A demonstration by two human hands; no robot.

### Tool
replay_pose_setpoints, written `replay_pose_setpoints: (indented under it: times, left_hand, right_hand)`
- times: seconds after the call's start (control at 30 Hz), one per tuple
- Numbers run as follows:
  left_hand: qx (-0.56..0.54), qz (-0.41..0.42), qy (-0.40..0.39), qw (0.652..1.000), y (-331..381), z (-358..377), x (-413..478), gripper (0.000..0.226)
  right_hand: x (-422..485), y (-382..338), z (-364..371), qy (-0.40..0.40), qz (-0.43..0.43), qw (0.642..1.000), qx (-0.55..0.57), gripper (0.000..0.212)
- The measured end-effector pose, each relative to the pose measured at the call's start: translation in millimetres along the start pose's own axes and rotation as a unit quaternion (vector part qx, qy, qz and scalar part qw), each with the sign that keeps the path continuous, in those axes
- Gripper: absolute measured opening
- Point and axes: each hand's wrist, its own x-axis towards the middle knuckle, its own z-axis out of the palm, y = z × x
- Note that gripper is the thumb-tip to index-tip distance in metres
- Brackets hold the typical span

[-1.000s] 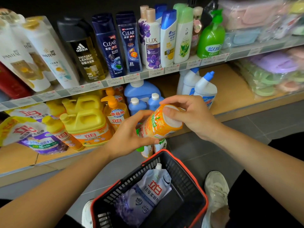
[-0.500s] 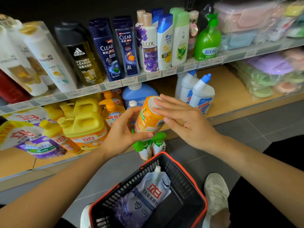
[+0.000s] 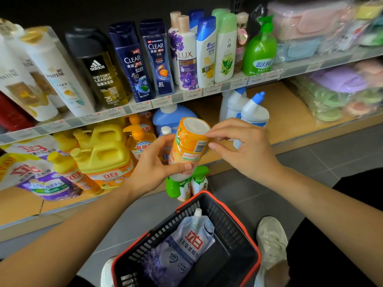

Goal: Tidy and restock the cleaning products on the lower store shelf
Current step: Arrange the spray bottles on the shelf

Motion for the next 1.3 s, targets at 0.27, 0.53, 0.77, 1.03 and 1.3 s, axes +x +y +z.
replay_pose_setpoints:
  times: [0.27, 0.53, 0.77, 1.03, 1.3]
  left_hand:
    - [-0.125, -0.122, 0.012, 0.985, -3, 13, 1, 0.053]
    - [-0.225, -0.213, 0.092, 0.946, 2, 31, 7, 0.058]
    - [-0.311, -0.249, 0.096, 0.912, 3, 47, 16, 0.039]
    - [-0.313, -0.276, 0.031, 0.908, -11, 54, 28, 0.027]
    - [-0.064, -0.216, -0.084, 0.971, -44, 56, 33, 0.025]
  right_hand:
    - [-15, 16, 6, -0.091, 0.189, 0.977, 0.026, 0.039]
    - [-71, 27, 31, -0.279, 0.274, 0.918, 0.064, 0.072]
    - [-89, 30, 36, -0.144, 0.257, 0.954, 0.052, 0.054]
    - [-84, 40, 14, 0.016, 0.293, 0.948, 0.122, 0.035]
    - [-45, 53, -27, 0.079, 0.266, 0.960, 0.030, 0.036]
